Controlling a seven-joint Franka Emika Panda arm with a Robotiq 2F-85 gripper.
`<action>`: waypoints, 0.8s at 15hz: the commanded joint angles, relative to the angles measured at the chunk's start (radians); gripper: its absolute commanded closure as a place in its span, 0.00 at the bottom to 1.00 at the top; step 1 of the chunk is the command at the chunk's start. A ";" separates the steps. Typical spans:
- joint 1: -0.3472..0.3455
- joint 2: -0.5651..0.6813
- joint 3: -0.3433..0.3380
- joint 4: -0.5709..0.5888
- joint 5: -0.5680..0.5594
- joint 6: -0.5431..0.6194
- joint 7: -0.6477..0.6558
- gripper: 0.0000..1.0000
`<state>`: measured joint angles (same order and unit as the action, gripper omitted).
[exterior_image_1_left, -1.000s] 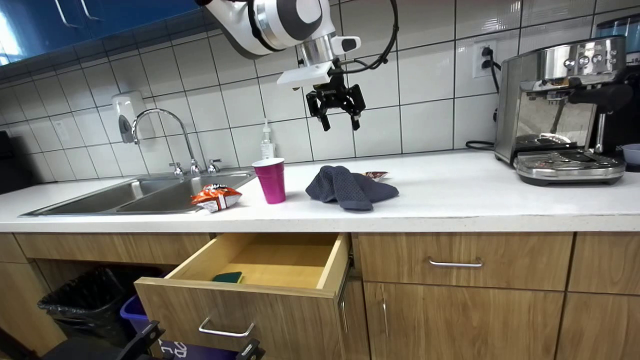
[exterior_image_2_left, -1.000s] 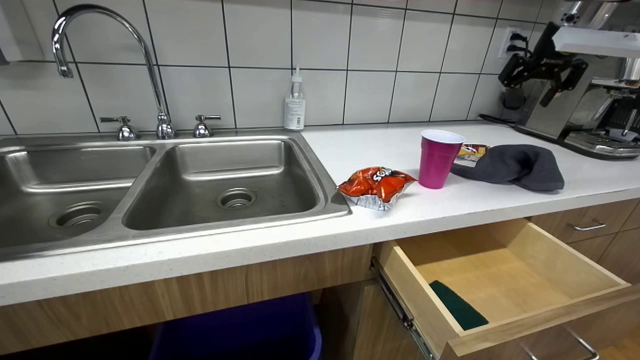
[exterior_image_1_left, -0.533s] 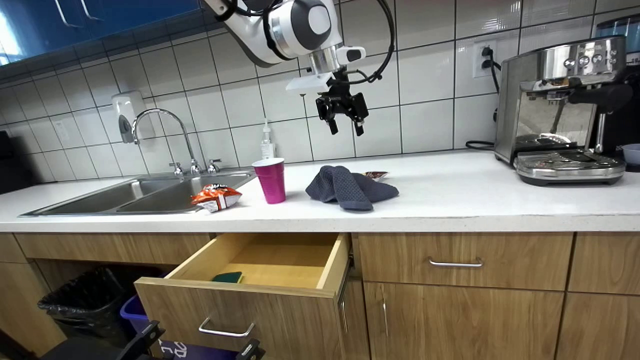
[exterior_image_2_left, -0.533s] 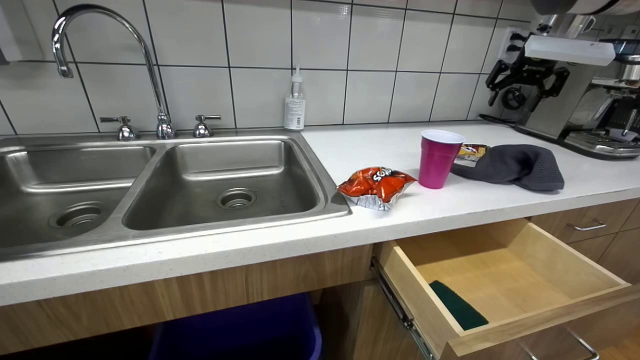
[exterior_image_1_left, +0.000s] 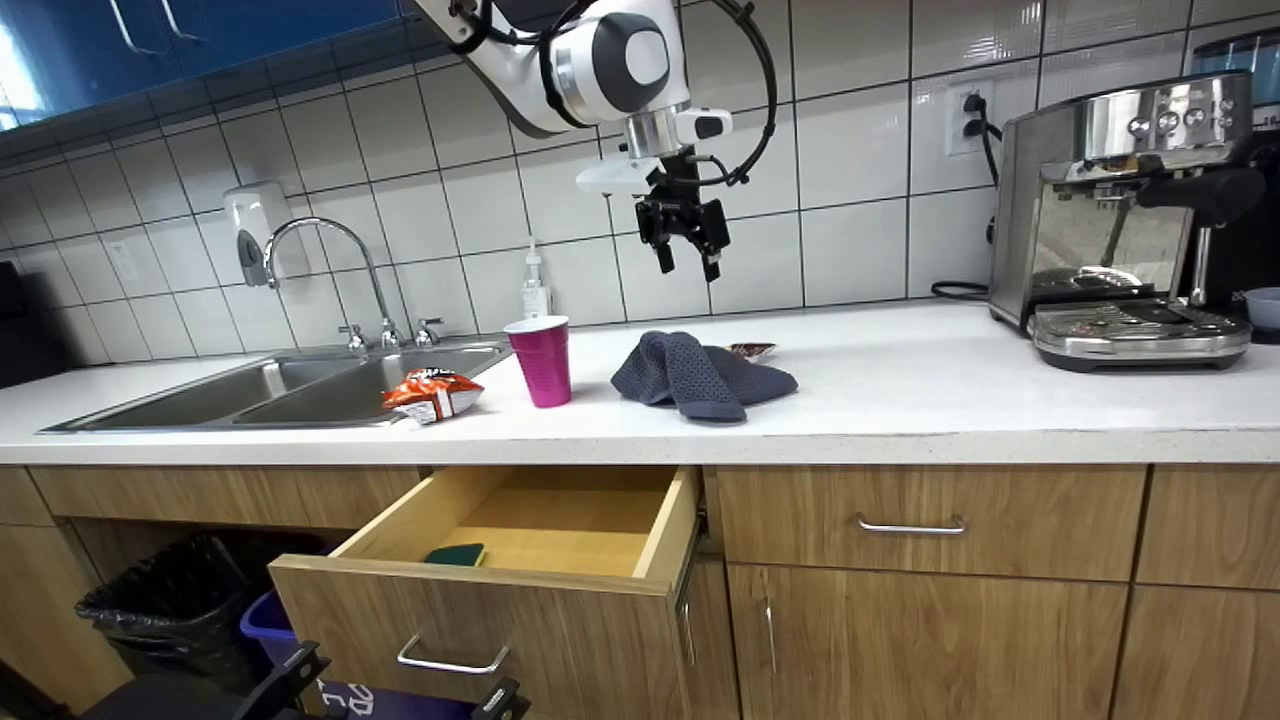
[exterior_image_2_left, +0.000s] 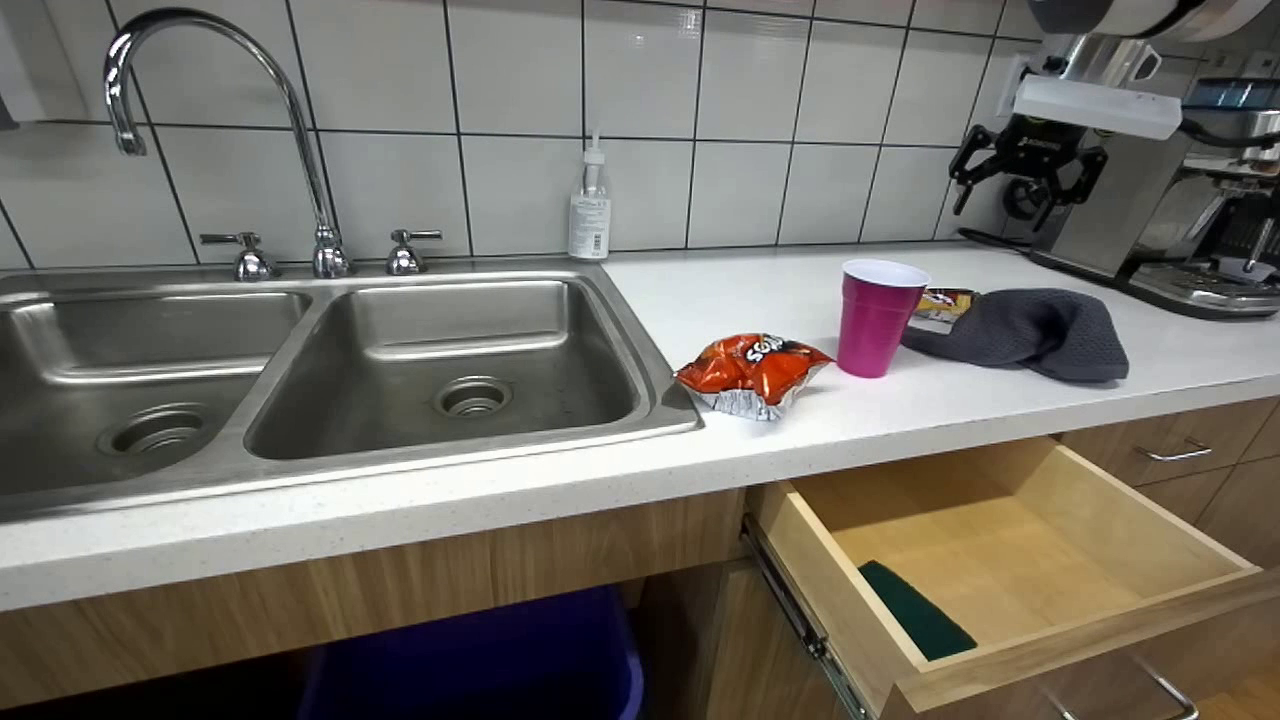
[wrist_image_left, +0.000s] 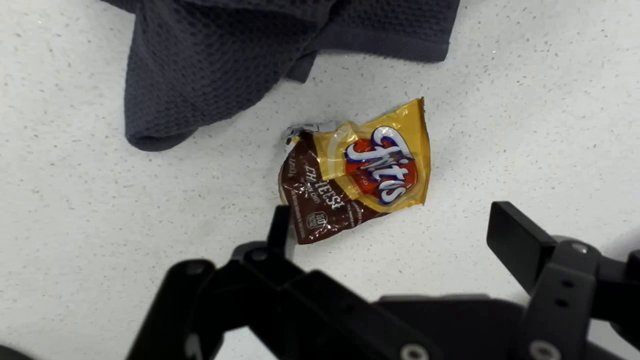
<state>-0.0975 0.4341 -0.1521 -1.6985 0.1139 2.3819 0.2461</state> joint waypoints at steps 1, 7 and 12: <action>-0.008 0.001 0.011 0.004 0.000 -0.004 -0.001 0.00; -0.012 0.001 0.015 0.007 0.002 -0.006 -0.003 0.00; 0.001 0.026 0.003 0.028 0.009 -0.013 0.094 0.00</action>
<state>-0.1037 0.4394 -0.1425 -1.6955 0.1181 2.3808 0.2680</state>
